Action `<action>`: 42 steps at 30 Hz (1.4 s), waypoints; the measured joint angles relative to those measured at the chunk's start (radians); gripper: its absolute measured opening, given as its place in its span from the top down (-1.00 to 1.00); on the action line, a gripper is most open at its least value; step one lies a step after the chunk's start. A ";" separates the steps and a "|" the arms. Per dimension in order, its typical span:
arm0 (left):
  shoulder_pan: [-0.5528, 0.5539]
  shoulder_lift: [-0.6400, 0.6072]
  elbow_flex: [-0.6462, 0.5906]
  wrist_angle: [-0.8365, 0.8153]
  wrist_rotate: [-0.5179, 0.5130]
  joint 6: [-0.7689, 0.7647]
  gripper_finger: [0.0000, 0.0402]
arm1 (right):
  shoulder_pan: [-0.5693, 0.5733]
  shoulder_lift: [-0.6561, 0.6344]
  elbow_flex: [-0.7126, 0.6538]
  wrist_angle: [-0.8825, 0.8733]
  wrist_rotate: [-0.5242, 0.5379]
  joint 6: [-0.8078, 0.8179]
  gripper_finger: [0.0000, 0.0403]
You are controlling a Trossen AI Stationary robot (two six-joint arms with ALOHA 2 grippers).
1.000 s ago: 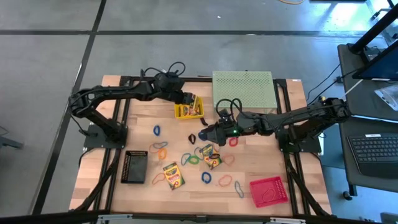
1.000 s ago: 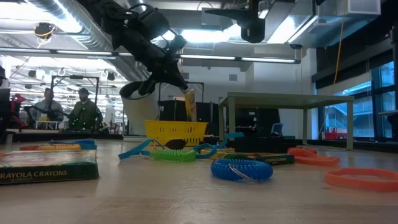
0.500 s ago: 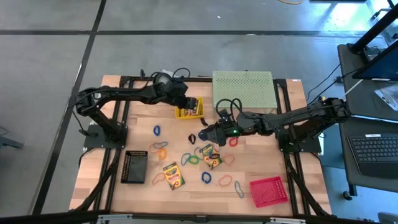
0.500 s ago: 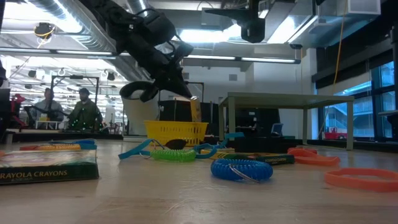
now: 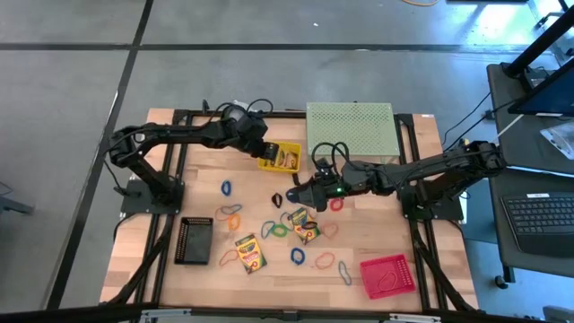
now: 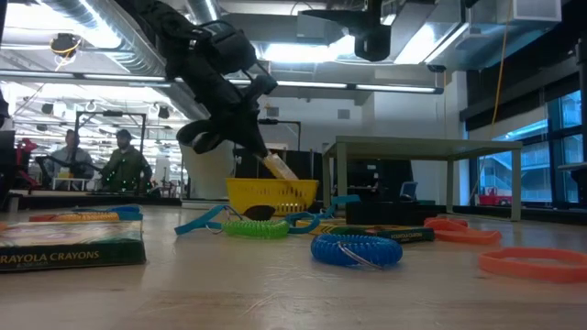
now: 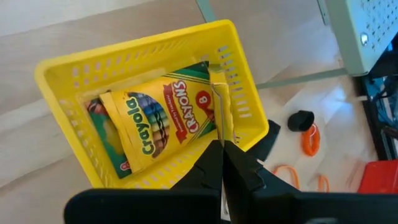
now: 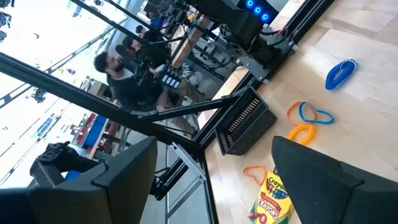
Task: Pick & Place Office Desk Supplies
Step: Put the crayon box into the yellow bin, then put the blue spring keychain into the black bin
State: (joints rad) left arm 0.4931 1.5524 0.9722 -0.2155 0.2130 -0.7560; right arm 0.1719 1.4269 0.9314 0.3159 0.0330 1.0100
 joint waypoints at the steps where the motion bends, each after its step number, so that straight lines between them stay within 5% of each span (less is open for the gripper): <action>1: 0.000 0.000 0.000 -0.001 0.004 0.014 0.99 | 0.000 0.000 0.000 0.000 0.000 0.000 -0.58; 11: 0.002 0.000 -0.001 -0.008 0.047 0.168 0.95 | 0.000 0.000 0.000 0.000 -0.014 0.000 -0.58; 23: 0.044 0.000 -0.001 -0.073 0.076 0.288 0.41 | 0.000 0.000 0.000 0.000 -0.026 -0.001 -0.58; 30: 0.078 -0.001 0.066 -0.087 0.206 0.353 0.25 | 0.000 0.000 0.000 0.000 -0.026 -0.001 -0.58; 36: 0.056 -0.001 0.204 -0.430 0.283 0.525 0.26 | 0.000 0.000 0.000 0.000 -0.028 -0.004 -0.58; 42: -0.034 -0.003 0.277 -0.894 0.046 0.589 0.29 | 0.000 0.000 0.000 0.000 -0.049 -0.003 -0.58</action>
State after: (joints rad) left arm 0.4594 1.5499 1.2491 -1.1090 0.2589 -0.1674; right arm 0.1719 1.4269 0.9315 0.3161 -0.0158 1.0065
